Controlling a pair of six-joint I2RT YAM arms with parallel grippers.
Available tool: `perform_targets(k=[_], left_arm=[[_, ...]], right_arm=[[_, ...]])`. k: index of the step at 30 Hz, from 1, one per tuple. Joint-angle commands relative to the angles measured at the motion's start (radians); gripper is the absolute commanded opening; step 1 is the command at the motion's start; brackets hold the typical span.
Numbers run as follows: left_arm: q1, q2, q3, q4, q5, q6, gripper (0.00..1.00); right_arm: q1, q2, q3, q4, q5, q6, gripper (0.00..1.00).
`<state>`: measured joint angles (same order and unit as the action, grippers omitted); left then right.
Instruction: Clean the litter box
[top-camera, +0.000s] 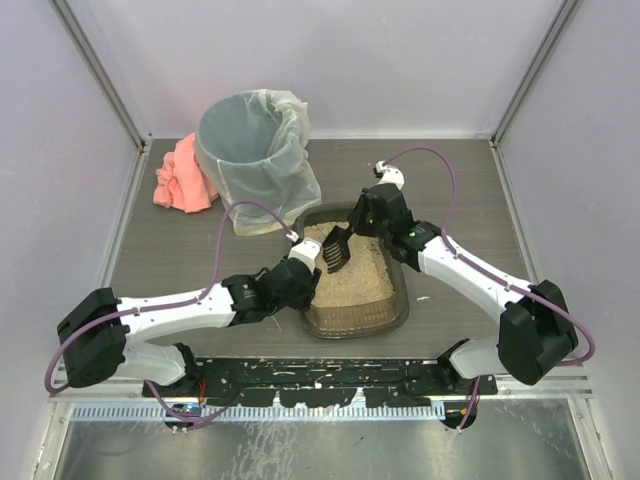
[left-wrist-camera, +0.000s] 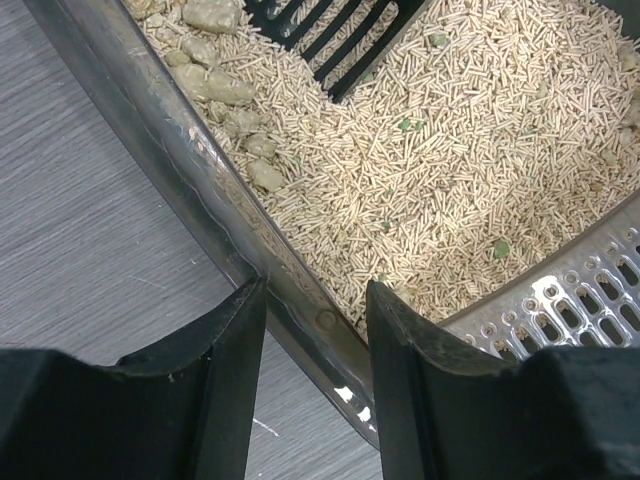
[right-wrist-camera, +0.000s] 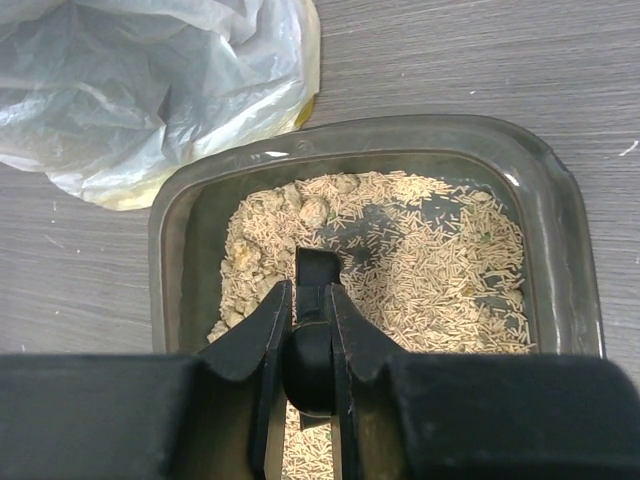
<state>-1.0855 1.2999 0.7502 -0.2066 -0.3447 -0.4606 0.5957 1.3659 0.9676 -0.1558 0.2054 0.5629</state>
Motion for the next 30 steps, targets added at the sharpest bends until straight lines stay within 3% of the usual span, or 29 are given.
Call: perform_targets(k=[1, 9, 15, 21, 27, 30], left_arm=[[0.002, 0.033, 0.045, 0.046, 0.024, 0.022, 0.44], [0.001, 0.073, 0.062, 0.047, 0.040, 0.020, 0.41], [0.002, 0.084, 0.074, 0.045, 0.047, 0.022, 0.39], [0.002, 0.092, 0.082, 0.041, 0.051, 0.025, 0.38], [0.001, 0.081, 0.083, 0.028, 0.036, 0.010, 0.36], [0.003, 0.040, 0.089, 0.004, 0.022, -0.007, 0.43]], right_arm=[[0.007, 0.012, -0.044, 0.021, -0.122, 0.005, 0.01], [0.008, -0.034, -0.144, 0.063, -0.198, 0.080, 0.01], [0.017, -0.088, -0.287, 0.232, -0.223, 0.258, 0.01], [0.043, -0.056, -0.318, 0.304, -0.237, 0.317, 0.01], [0.048, -0.120, -0.444, 0.430, -0.157, 0.471, 0.01], [0.049, -0.191, -0.497, 0.450, -0.078, 0.507, 0.01]])
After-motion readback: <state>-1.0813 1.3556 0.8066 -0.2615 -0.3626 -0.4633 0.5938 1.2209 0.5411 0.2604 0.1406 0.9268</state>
